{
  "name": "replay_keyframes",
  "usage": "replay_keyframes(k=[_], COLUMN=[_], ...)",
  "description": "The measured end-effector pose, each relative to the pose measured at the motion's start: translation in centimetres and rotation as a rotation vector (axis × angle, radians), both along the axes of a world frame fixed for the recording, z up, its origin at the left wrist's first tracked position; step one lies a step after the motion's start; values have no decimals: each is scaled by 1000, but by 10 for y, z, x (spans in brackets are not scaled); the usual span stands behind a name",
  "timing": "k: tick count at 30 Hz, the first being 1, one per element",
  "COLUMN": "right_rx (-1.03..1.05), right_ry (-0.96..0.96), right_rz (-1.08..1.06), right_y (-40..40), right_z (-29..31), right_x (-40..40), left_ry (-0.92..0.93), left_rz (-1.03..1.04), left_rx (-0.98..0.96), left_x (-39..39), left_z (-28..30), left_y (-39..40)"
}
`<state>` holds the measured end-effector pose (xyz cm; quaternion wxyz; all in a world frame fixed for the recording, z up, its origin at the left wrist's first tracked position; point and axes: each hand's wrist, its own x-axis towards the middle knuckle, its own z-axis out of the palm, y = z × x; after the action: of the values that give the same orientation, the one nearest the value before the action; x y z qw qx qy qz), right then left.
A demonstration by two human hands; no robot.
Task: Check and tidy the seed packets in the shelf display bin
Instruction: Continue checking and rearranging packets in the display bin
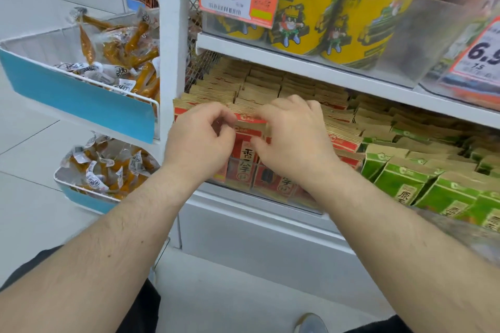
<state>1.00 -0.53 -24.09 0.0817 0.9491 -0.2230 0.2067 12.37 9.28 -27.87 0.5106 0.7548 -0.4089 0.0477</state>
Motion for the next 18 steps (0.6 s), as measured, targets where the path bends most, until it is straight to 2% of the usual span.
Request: replay_keyframes(k=[3, 7, 13, 15, 18], right_rx=[90, 200, 274, 300, 308], right_ry=[-159, -58, 338, 368, 267], right_rz=[-66, -143, -213, -184, -75], right_y=[-15, -40, -69, -70, -63], right_z=[-4, 1, 14, 10, 7], right_x=[-34, -50, -22, -17, -24], left_ry=[-215, -468, -630, -656, -612], left_rz=[-35, -88, -178, -221, -280], left_rx=[-8, 92, 540, 717, 921], left_x=[-6, -16, -22, -19, -14], left_z=[1, 7, 30, 35, 36], left_y=[-8, -25, -58, -70, -85])
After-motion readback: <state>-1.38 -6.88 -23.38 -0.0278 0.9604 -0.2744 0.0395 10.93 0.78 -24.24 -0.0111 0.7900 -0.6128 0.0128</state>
